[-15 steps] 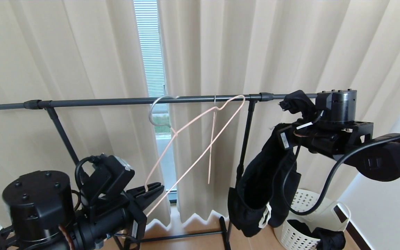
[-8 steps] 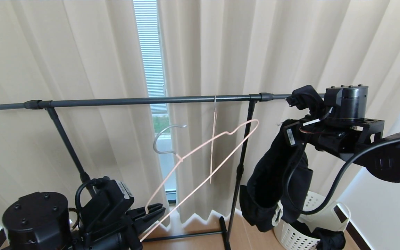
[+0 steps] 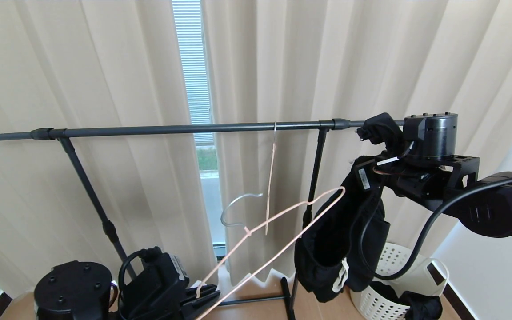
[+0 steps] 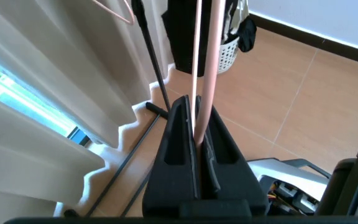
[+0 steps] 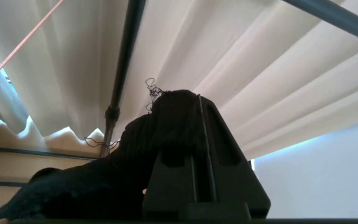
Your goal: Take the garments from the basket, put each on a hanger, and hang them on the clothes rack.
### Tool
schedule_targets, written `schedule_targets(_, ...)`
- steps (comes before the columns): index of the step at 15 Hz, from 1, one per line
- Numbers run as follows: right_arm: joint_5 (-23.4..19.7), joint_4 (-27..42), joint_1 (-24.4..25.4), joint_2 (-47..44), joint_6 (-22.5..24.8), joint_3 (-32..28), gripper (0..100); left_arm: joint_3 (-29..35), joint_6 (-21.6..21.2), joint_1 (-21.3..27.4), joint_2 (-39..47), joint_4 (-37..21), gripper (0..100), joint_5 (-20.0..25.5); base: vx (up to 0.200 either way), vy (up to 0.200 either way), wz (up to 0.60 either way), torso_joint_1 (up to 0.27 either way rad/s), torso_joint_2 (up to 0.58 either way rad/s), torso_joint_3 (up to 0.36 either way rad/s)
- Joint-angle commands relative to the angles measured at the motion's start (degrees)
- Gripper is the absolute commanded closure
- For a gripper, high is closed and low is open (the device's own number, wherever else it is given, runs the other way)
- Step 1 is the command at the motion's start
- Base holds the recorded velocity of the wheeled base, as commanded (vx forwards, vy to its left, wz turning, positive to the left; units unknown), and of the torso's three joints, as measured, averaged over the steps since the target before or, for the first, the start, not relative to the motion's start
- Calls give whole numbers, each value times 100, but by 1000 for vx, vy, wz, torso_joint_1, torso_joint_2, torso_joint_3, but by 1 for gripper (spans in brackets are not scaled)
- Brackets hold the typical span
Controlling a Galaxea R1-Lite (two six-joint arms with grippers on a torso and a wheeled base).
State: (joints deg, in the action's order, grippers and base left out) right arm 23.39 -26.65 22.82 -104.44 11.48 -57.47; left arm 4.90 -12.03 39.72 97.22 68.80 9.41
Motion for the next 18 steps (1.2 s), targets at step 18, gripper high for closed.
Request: schedule_targets(18,491,2,1260,433,-436,535,100,81,-98,212,1546,1557,100,-264,0,0,0,0,0,0)
